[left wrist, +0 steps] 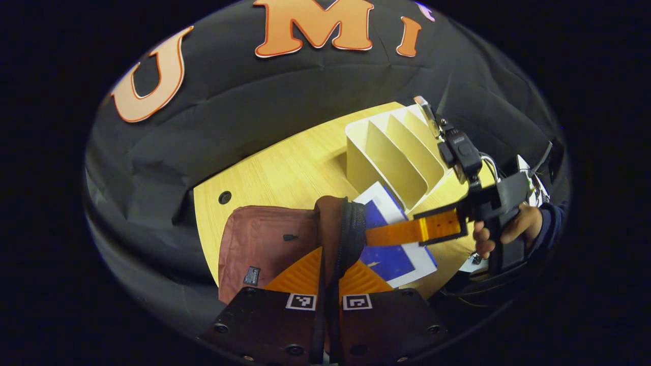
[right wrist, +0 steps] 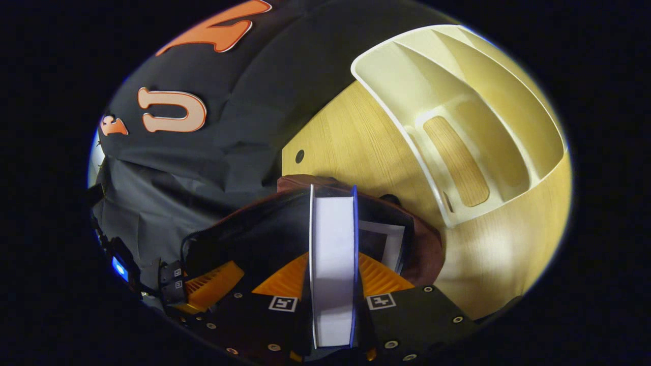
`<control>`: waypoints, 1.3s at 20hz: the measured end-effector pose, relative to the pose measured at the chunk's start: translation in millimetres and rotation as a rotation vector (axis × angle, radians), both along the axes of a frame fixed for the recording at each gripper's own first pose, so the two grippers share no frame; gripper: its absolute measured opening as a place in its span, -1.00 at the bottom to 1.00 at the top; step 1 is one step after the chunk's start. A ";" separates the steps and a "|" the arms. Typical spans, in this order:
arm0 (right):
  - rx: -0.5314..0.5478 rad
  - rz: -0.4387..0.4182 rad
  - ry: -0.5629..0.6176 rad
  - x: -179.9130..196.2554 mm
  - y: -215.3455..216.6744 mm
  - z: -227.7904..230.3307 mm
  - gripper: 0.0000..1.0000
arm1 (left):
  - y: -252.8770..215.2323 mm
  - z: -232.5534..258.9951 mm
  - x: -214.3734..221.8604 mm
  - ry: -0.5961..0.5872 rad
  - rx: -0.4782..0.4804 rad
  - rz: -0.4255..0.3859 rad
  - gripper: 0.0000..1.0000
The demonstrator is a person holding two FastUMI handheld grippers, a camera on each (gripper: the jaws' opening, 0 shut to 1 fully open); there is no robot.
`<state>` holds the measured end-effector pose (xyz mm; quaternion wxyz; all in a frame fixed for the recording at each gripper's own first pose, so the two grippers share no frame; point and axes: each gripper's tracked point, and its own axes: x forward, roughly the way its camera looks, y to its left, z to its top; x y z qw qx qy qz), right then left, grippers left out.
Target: Open the schoolbag, grab two books from the bookshelf and put them into the schoolbag.
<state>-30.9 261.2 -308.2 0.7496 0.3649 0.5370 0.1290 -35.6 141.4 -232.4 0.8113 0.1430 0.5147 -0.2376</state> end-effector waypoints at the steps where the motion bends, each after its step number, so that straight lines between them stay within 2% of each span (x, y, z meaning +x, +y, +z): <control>1: 0.004 -0.014 -0.008 0.1 4.4 -2.0 -0.31 | -6.8 1.6 1.8 -0.004 -0.001 -0.007 -0.90; 6: 0.014 -0.042 -0.047 2.5 24.9 -14.2 -0.30 | -21.6 3.2 1.2 -0.005 0.004 -0.026 -0.90; 7: 0.011 -0.045 -0.054 2.8 28.1 -17.7 -0.12 | -23.8 5.0 1.3 -0.003 0.000 -0.024 -0.90; 8: 0.013 -0.039 -0.061 3.0 33.1 -19.3 -0.29 | -26.3 5.3 0.2 0.000 -0.008 -0.025 -0.90; 9: 0.012 -0.036 -0.067 3.0 36.7 -22.8 -0.29 | -29.8 4.9 -0.2 0.003 -0.016 -0.024 -0.90; 10: 0.017 -0.032 -0.072 4.7 42.6 -25.5 -0.44 | -31.3 4.5 -1.5 0.005 -0.021 -0.022 -0.90; 11: 0.019 -0.037 -0.079 7.0 45.2 -27.6 -0.28 | -32.8 5.6 -2.1 0.003 -0.020 -0.024 -0.90; 14: 0.022 -0.021 -0.093 8.3 59.9 -34.1 -0.26 | -38.2 4.3 -5.1 0.028 -0.025 -0.019 -0.89; 16: 0.022 -0.023 -0.107 13.8 66.4 -37.9 -0.24 | -33.0 7.7 -0.6 0.003 0.005 -0.023 -0.90; 18: 0.029 -0.015 -0.074 11.9 66.5 -42.5 -0.21 | -33.4 10.4 2.8 0.006 -0.015 0.000 -0.90; 20: -0.070 -0.025 -0.056 10.3 47.8 -50.6 -0.07 | -21.3 6.4 2.5 0.018 -0.030 0.033 -0.90; 21: -0.132 -0.004 -0.079 12.1 35.9 -57.9 0.22 | -18.3 2.6 1.5 0.032 -0.044 0.048 -0.80; 22: -0.175 0.010 -0.096 7.3 18.5 -48.8 0.29 | -17.1 -1.4 -1.8 0.043 -0.062 0.054 -0.90; 23: -0.188 0.021 -0.103 3.7 7.1 -44.3 0.27 | -20.0 -5.8 -3.0 0.046 -0.073 0.061 -0.89; 25: -0.224 0.015 -0.117 3.8 -16.8 -33.9 0.93 | -18.6 -9.0 -2.3 0.039 -0.082 0.088 -0.85; 26: -0.251 0.008 -0.133 4.1 -33.1 -27.9 0.94 | -19.3 -7.0 -3.0 0.038 -0.095 0.109 -0.81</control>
